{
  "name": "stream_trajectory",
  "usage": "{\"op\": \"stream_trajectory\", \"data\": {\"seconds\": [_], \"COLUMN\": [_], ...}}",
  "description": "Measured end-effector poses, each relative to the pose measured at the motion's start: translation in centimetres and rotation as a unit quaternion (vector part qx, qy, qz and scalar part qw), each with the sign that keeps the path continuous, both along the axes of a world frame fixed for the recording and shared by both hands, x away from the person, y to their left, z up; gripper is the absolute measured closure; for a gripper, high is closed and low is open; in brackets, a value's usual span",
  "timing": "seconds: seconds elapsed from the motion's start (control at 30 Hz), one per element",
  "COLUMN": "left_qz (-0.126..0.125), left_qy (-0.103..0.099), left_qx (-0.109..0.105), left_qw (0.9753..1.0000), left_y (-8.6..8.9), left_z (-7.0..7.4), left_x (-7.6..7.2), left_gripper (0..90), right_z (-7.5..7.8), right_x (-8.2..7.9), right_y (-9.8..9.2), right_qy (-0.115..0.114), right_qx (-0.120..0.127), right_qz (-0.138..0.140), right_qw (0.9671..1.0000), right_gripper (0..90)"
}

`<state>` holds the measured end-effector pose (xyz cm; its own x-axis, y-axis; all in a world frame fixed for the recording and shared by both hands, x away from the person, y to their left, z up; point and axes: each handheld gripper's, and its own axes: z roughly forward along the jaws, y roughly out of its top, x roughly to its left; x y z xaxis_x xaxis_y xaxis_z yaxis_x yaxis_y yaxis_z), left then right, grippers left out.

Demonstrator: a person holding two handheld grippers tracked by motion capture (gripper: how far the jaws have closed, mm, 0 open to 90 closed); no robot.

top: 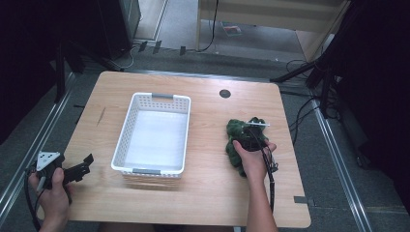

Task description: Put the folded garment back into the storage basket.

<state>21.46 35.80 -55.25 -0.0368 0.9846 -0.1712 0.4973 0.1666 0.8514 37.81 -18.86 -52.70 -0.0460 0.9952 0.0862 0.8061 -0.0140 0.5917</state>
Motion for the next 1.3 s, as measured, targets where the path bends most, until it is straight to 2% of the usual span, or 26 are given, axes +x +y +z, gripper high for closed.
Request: {"op": "stream_trajectory", "data": {"seconds": [0.07, 0.23, 0.37, 0.5, 0.53, 0.6, 0.73, 0.87, 1.0, 1.2, 1.3], "left_qz": [0.000, 0.000, 0.001, 0.002, 0.003, 0.003, 0.003, 0.003, 0.003, 0.003, 0.003], "left_qy": [0.000, 0.000, 0.001, 0.003, 0.004, 0.004, 0.004, 0.004, 0.004, 0.005, 0.004], "left_qx": [0.000, -0.001, -0.002, -0.004, -0.004, -0.004, -0.003, -0.003, -0.002, -0.002, -0.003], "left_qw": [1.0000, 1.0000, 1.0000, 1.0000, 1.0000, 1.0000, 1.0000, 1.0000, 1.0000, 1.0000, 1.0000], "left_y": [0.0, 0.0, 0.1, 0.1, 0.1, 0.1, 0.1, 0.1, 0.1, 0.1, 0.1], "left_z": [0.0, 0.0, 0.0, 0.0, 0.0, 0.0, 0.0, 0.0, 0.0, 0.0, 0.0], "left_x": [0.0, 0.0, 0.0, 0.0, 0.0, 0.0, 0.0, 0.0, 0.0, 0.0, 0.0], "left_gripper": [0.6, 0.6, 0.6, 0.6, 0.6, 0.6, 0.6, 0.6, 0.6, 0.6, 0.6], "right_z": [0.0, -0.2, -0.2, -0.2, -0.1, -0.1, -0.2, -0.3, -0.4, -0.2, 0.0], "right_x": [-0.1, -0.4, -0.5, -0.6, -0.6, -0.6, -0.8, -0.9, -1.1, -0.9, -1.0], "right_y": [0.0, 0.0, 0.2, 0.4, 0.4, 0.4, 0.2, 0.1, -0.3, -0.2, -0.2], "right_qy": [0.002, -0.012, -0.012, -0.014, -0.016, -0.017, -0.023, -0.031, -0.039, -0.036, -0.033], "right_qx": [0.003, -0.011, -0.016, -0.021, -0.020, -0.018, -0.016, -0.017, 0.000, -0.002, 0.004], "right_qz": [-0.004, 0.000, -0.005, -0.009, -0.010, -0.010, -0.004, 0.001, -0.004, -0.006, -0.010], "right_qw": [1.0000, 0.9999, 0.9998, 0.9996, 0.9996, 0.9997, 0.9996, 0.9994, 0.9992, 0.9993, 0.9994], "right_gripper": [35.8, 39.6, 40.8, 46.5, 50.1, 50.9, 58.7, 62.0, 68.0, 70.5, 70.5]}}
